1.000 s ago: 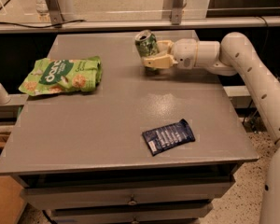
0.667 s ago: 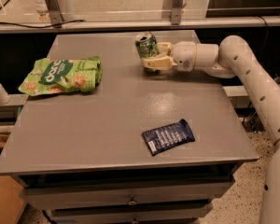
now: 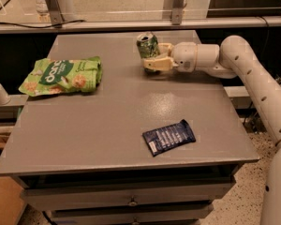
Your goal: Place green can upright
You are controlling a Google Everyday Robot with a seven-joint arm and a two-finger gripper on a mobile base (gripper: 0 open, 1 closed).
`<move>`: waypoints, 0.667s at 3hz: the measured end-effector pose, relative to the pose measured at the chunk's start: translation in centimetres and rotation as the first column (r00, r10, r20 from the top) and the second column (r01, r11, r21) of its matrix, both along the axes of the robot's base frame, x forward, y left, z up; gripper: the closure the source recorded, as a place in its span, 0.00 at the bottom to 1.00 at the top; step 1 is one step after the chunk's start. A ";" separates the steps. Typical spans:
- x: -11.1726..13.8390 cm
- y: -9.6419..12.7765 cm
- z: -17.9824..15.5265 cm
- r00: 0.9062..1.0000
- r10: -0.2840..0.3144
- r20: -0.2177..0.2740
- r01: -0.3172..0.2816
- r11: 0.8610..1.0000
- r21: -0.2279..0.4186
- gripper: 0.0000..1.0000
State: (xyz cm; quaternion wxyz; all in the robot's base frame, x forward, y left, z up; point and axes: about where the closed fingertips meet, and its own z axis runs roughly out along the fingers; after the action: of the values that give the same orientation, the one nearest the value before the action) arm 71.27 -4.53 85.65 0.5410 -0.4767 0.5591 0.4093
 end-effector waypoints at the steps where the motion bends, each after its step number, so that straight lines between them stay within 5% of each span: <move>1: 0.0 0.0 0.0 1.000 0.000 0.000 0.000 1.000 0.000 0.15; 2: -0.6 -1.7 -1.1 0.999 -0.028 -0.035 0.027 0.999 -0.029 0.00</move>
Offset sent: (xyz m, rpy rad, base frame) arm -0.0145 -0.0493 -0.0273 -0.0694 0.0836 -0.0770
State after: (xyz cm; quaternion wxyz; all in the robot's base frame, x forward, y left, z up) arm 70.66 -6.26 84.51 0.5297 -0.4693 0.5809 0.4021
